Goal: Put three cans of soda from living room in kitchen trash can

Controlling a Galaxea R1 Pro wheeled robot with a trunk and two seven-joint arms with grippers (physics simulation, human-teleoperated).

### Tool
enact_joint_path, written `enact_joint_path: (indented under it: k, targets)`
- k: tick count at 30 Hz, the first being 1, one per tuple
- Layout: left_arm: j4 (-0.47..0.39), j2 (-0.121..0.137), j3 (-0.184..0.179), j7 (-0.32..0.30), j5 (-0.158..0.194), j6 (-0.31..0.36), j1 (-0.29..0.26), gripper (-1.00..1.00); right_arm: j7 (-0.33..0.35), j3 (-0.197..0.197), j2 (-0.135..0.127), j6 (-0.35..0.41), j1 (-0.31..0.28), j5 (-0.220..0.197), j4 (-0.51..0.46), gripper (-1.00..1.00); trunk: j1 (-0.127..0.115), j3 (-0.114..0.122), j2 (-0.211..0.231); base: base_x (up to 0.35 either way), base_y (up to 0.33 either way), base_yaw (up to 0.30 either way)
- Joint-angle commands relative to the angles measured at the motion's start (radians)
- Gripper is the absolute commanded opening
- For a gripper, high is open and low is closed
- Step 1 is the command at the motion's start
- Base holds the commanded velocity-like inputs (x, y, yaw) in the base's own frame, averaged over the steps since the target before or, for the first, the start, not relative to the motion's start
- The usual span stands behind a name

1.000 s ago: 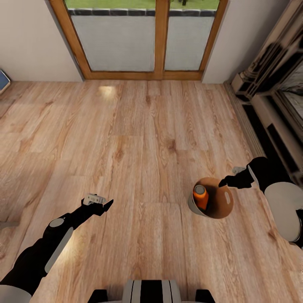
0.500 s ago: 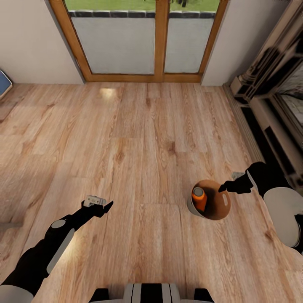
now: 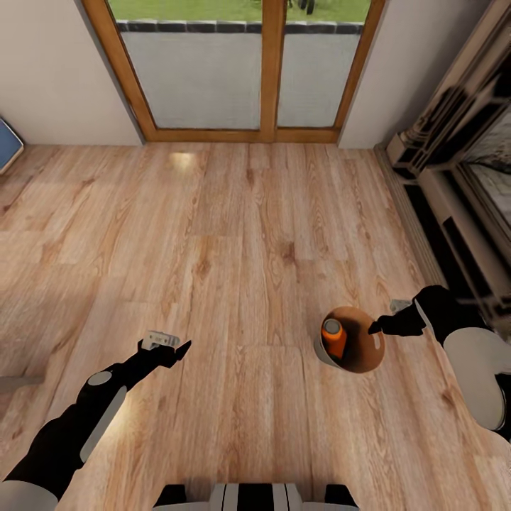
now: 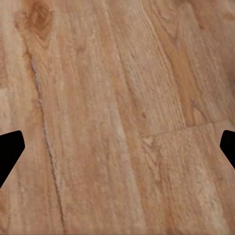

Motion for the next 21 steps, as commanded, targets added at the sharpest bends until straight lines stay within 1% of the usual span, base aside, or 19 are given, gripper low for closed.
enact_joint_path:
  k: [1,12,14,21]
  targets:
    - [0.000,0.000,0.000,0.002,0.000,0.000,0.000,1.00,0.000,0.000,0.000,-0.003,0.004,0.000,0.000,1.00,-0.004,0.003,0.007,0.000,0.000,0.000]
    - [0.003,0.000,0.000,0.011,0.000,0.000,0.000,1.00,0.000,-0.004,0.003,-0.025,0.039,-0.001,-0.001,1.00,-0.046,0.038,0.084,0.000,0.000,0.000]
    - [0.022,0.000,0.000,0.011,0.000,0.000,0.000,1.00,-0.001,-0.004,0.004,-0.046,0.058,-0.002,-0.002,1.00,-0.054,0.044,0.098,0.000,0.000,0.000]
    - [0.034,0.000,0.000,0.014,0.000,0.000,0.000,1.00,0.000,-0.004,0.005,-0.053,0.075,-0.003,-0.001,1.00,-0.081,0.066,0.147,0.000,0.000,0.000]
